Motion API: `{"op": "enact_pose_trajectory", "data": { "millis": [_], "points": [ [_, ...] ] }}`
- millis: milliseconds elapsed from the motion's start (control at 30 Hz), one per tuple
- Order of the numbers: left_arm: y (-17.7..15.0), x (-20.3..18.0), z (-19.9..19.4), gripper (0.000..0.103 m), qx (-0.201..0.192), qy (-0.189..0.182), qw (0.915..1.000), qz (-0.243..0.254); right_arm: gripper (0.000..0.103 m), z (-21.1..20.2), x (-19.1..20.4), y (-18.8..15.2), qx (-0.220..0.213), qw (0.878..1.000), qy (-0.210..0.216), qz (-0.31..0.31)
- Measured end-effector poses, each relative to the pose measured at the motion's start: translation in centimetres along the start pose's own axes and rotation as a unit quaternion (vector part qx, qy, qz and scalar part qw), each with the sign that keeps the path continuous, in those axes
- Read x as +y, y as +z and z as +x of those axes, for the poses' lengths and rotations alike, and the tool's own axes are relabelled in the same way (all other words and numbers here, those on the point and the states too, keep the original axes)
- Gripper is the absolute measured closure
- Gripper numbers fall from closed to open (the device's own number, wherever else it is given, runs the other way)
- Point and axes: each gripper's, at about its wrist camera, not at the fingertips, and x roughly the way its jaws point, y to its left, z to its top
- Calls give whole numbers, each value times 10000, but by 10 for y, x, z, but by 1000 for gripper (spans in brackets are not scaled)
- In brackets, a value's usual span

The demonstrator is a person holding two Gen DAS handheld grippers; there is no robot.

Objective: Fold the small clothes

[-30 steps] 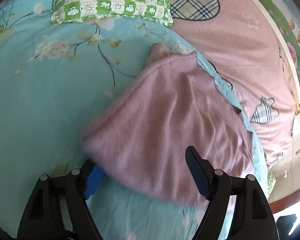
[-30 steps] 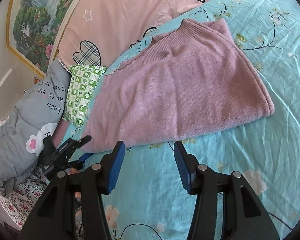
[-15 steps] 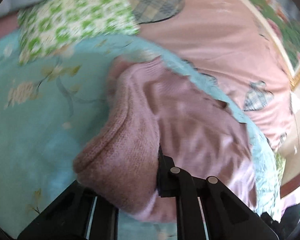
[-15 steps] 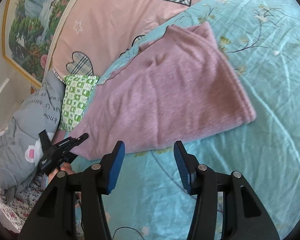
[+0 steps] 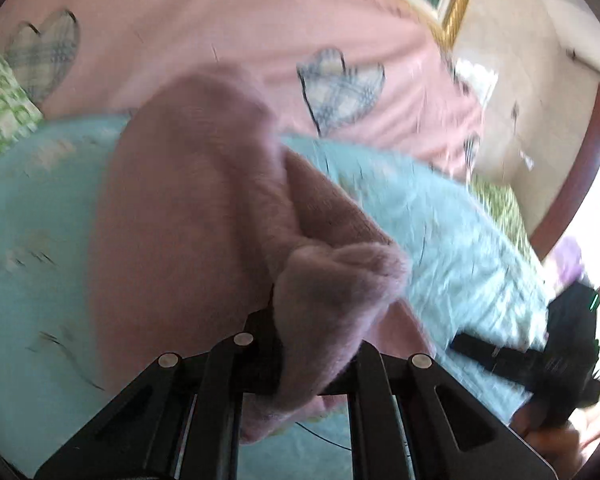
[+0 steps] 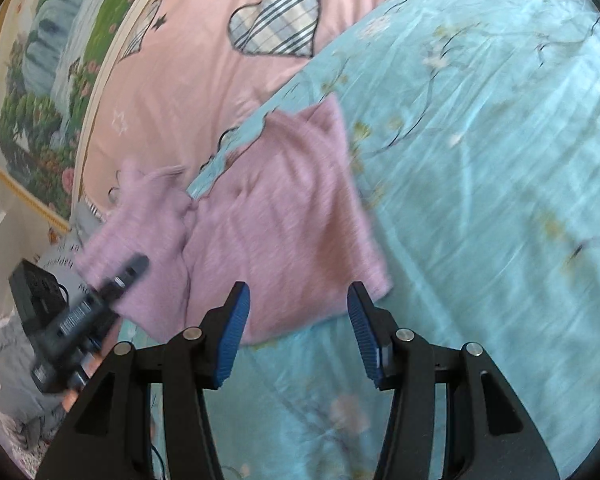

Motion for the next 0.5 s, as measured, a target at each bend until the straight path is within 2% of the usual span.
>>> {"op": "enact_pose_trajectory", "data": {
  "millis": [100, 233, 400, 500],
  "points": [
    [-13, 1, 23, 96, 244, 78, 9997, -6, 51, 6, 2, 24, 77, 9999, 67, -121],
    [-13, 7, 19, 96, 201, -8, 9997, -115, 51, 32, 26, 51, 276, 9978, 416, -424],
    [-10, 14, 9, 96, 135, -90, 9997, -170, 51, 105, 61, 78, 825, 9898, 1077, -432],
    [-12, 12, 6, 96, 114, -116, 9997, -180, 51, 146, 74, 83, 1176, 9855, 1154, -414]
  ]
}}
